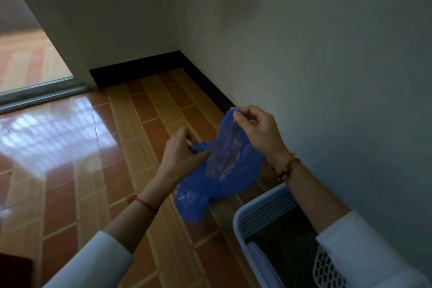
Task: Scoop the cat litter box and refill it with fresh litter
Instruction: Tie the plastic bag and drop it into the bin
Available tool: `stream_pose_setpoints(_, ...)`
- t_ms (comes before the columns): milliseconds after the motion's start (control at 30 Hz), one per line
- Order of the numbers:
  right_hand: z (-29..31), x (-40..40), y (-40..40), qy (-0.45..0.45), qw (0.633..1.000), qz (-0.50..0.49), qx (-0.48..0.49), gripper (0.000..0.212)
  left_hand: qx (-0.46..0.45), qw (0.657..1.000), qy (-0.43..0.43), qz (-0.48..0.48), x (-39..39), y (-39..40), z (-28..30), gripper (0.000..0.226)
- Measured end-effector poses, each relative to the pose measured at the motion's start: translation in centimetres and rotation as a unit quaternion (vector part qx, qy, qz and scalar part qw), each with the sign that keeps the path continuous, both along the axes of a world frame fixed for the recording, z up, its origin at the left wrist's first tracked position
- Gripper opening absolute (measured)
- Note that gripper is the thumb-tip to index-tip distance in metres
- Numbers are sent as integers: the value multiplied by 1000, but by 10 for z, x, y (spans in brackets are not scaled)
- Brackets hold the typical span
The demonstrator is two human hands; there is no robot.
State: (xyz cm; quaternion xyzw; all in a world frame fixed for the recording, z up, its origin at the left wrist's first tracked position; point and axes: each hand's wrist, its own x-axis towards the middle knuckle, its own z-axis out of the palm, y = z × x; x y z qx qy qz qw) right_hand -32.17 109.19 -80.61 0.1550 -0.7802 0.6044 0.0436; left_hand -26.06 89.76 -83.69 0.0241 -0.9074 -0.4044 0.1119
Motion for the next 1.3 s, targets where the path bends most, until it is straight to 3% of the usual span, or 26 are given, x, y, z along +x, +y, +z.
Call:
stream_pose_setpoints(200, -3, 10, 2, -50, 996, 33, -64, 14, -95, 981, -163, -29, 0, -7, -10, 66)
stream_pose_setpoints(300, -1, 12, 3, -54, 996, 42, -58, 17, -206, 967, -151, -3, -3, -15, -9, 36)
stream_pose_setpoints(367, 3, 13, 3, -39, 997, 46, -55, 13, -218, 971, -97, -3, -4, -19, 2, 11)
stream_pose_setpoints(467, 11, 12, 1, 1, 998, 43, -46, 15, -166, 985, 37, 16, -10, -16, 26, 15)
stream_pose_setpoints(533, 18, 11, -1, 23, 998, 39, -42, 13, -23, 995, 90, 37, -11, -8, 49, 15)
stream_pose_setpoints(633, 29, 12, -5, 59, 997, 27, -36, 10, 208, 974, 92, 22, -9, 5, 76, 16)
stream_pose_setpoints(767, 34, 17, -8, 104, 994, 28, 12, 14, 390, 919, 47, -26, -5, 16, 89, 18)
stream_pose_setpoints(867, 30, 21, -8, 109, 992, 50, 49, 27, 404, 914, 2, -47, -6, 24, 84, 12)
stream_pose_setpoints(1033, 22, 29, -13, 125, 985, 86, 86, 41, 298, 948, -72, -79, -7, 32, 71, 36)
stream_pose_setpoints(1167, 21, 35, -14, 128, 982, 105, 93, 47, 236, 961, -111, -92, -8, 32, 70, 19)
stream_pose_setpoints(1300, 25, 38, -10, 104, 986, 121, 52, 43, 236, 964, -102, -66, -9, 29, 67, 20)
